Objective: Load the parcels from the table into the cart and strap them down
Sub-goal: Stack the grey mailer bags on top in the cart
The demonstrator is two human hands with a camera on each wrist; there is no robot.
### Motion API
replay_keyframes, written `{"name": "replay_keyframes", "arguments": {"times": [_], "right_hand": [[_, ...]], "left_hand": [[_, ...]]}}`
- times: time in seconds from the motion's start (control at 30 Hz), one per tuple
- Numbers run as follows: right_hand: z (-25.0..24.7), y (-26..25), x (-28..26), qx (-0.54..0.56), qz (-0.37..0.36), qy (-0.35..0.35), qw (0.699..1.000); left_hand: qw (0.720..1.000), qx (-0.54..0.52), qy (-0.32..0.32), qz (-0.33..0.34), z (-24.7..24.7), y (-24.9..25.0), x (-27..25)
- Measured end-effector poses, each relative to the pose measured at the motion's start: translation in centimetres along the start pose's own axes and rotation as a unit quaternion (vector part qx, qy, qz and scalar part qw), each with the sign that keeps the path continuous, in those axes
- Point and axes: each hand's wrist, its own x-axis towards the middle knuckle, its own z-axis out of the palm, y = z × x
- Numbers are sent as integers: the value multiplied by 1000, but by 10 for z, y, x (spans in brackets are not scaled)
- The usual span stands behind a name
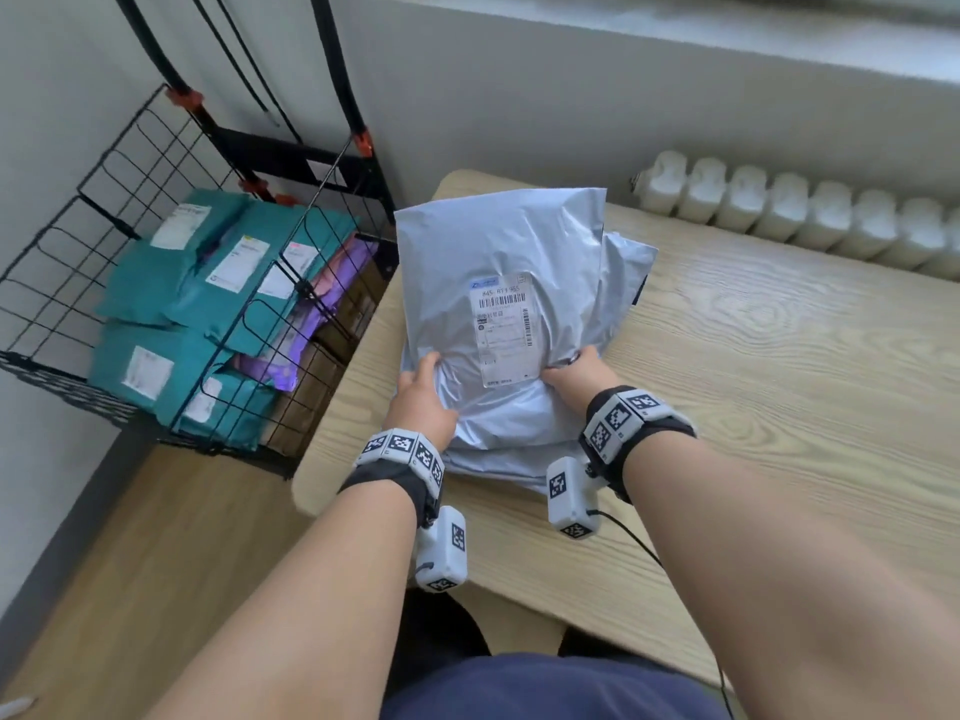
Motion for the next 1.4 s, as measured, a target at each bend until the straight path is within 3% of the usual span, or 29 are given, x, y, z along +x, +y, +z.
{"name": "replay_keyframes", "arguments": {"times": [0.23,0.47,0.57,0.67,0.73,0.93,1.1,1.4], "right_hand": [[30,-27,-18,119,82,48,988],[57,-35,-48,161,115,117,973],[51,-34,-59,161,121,143,969],[45,-31,-70,163,106,155,969],[42,-31,-76,148,90,144,974],[35,-31,-85,129,73,138,979],[33,-34,-97,150,57,188,969],[40,-104,-116,143,-33,254,956]], "left_hand": [[993,34,-75,90,-44,-22,38],[985,78,-48,150,-81,-37,56],[993,21,-36,112,-84,-35,53],[997,9,-80,20,-83,-29,51],[996,25,-91,4,-84,-29,47],[998,37,-40,15,-88,-36,39],[997,37,-16,66,-94,-43,30],[988,-38,100,108,-144,-73,35]]}}
